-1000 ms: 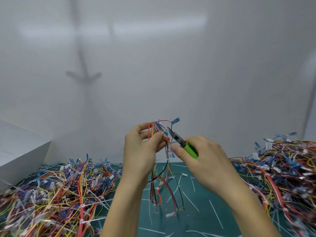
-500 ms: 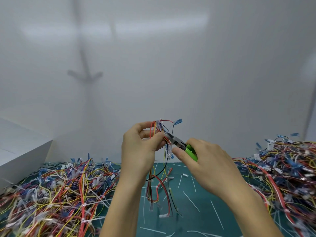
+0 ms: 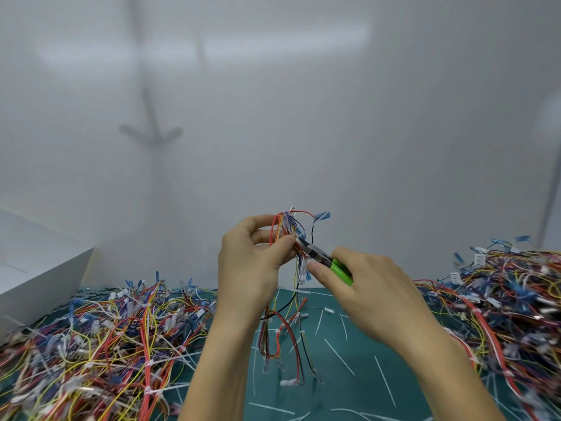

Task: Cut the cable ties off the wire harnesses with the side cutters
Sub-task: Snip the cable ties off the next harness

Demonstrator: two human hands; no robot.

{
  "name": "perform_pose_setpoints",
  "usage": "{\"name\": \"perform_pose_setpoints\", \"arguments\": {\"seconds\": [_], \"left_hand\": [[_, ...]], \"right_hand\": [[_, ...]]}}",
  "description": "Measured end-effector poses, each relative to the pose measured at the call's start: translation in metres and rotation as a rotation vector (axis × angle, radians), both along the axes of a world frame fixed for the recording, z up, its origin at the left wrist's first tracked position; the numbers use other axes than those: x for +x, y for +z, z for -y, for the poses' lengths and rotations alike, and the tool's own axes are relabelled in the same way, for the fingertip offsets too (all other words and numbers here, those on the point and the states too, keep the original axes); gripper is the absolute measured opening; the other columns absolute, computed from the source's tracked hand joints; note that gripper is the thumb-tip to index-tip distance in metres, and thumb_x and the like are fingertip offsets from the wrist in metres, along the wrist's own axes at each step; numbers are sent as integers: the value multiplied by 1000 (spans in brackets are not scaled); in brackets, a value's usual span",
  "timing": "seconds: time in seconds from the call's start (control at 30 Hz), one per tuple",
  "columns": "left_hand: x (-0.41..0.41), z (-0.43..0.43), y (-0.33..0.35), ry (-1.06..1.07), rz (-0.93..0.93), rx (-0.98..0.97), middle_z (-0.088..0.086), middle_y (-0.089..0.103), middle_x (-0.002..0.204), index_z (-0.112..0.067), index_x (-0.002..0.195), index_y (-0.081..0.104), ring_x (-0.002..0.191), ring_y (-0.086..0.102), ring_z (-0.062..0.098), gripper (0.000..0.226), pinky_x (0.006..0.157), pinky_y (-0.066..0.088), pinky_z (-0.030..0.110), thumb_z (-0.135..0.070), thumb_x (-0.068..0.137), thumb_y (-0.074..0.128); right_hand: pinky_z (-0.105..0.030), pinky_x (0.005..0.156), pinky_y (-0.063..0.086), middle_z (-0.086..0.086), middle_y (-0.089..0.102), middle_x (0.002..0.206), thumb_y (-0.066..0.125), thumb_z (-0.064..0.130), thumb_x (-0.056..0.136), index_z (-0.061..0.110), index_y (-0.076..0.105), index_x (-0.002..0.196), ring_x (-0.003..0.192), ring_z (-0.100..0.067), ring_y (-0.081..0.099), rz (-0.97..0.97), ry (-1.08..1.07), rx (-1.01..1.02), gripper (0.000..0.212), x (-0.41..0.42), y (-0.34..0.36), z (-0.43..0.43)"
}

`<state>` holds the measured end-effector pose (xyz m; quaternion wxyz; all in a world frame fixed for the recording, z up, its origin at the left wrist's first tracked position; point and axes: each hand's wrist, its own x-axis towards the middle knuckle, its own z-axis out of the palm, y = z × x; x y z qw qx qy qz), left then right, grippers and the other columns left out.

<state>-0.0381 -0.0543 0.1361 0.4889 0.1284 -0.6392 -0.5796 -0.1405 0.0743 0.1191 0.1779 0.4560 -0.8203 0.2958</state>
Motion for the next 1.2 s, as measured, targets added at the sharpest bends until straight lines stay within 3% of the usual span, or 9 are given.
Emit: {"name": "perform_pose_setpoints", "arguments": {"seconds": [0.57, 0.73, 0.93, 1.2], "left_hand": [[2, -4, 3, -1, 3, -70, 7, 75, 80, -16, 99, 70, 76, 75, 20, 26, 68, 59, 24, 1, 80, 75], [1, -6, 4, -9, -5, -96, 5, 76, 80, -17, 98, 70, 75, 75, 17, 27, 66, 57, 20, 2, 80, 75], [2, -7, 5, -21, -5, -108, 6, 76, 83, -14, 102, 69, 76, 75, 17, 28, 67, 57, 19, 4, 81, 73], [3, -9, 7, -36, 3, -124, 4, 76, 83, -14, 103, 69, 77, 75, 17, 28, 68, 57, 20, 4, 82, 72]], "right_hand": [[-35, 51, 26, -1, 37, 53, 36, 78, 82, 17, 37, 58, 56, -20, 35, 173, 82, -7, 65, -2, 3, -2], [-36, 55, 31, -4, 43, 57, 37, 75, 83, 11, 47, 65, 60, -21, 39, 210, 94, 4, 68, -1, 6, -3], [-33, 54, 31, -2, 43, 53, 36, 74, 82, 5, 60, 74, 52, -13, 38, 254, 111, 20, 74, 0, 9, -6], [-28, 53, 36, 10, 56, 52, 39, 73, 86, 12, 64, 68, 45, -5, 42, 362, 166, 12, 68, -3, 8, -7]]}}
